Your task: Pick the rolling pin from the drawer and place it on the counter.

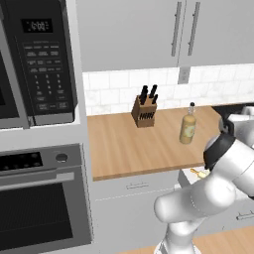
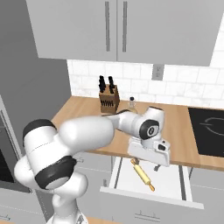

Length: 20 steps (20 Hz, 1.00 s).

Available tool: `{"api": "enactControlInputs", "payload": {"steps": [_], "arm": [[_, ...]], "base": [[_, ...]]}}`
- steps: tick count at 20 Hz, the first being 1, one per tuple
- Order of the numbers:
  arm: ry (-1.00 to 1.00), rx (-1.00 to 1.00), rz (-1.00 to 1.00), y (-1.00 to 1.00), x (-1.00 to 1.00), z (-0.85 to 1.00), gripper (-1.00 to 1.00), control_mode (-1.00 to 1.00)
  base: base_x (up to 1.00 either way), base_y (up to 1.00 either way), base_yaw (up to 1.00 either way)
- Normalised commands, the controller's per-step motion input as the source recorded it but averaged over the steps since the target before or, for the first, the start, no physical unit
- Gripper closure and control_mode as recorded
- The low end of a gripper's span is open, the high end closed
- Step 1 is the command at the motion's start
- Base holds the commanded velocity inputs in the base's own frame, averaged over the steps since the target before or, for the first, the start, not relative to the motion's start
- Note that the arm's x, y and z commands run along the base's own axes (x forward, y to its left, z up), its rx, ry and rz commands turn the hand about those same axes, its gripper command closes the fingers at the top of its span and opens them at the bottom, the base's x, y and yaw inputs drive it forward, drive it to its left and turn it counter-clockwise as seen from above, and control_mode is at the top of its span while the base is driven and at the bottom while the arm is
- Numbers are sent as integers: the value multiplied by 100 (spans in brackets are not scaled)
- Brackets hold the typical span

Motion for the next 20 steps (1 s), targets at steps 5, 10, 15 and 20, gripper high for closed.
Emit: {"api": "enactControlInputs", "payload": {"steps": [5, 10, 15, 20], "arm": [[-4, 0, 7, -17, 5, -38, -100, -100], [-7, 0, 7, -21, 2, -51, -100, -100], [-10, 0, 4, -3, 0, -31, -100, -100], [-1, 0, 0, 0, 8, -23, -100, -100]], "base": [[0, 0, 0], [0, 0, 0], [0, 0, 0], [0, 0, 0]]}}
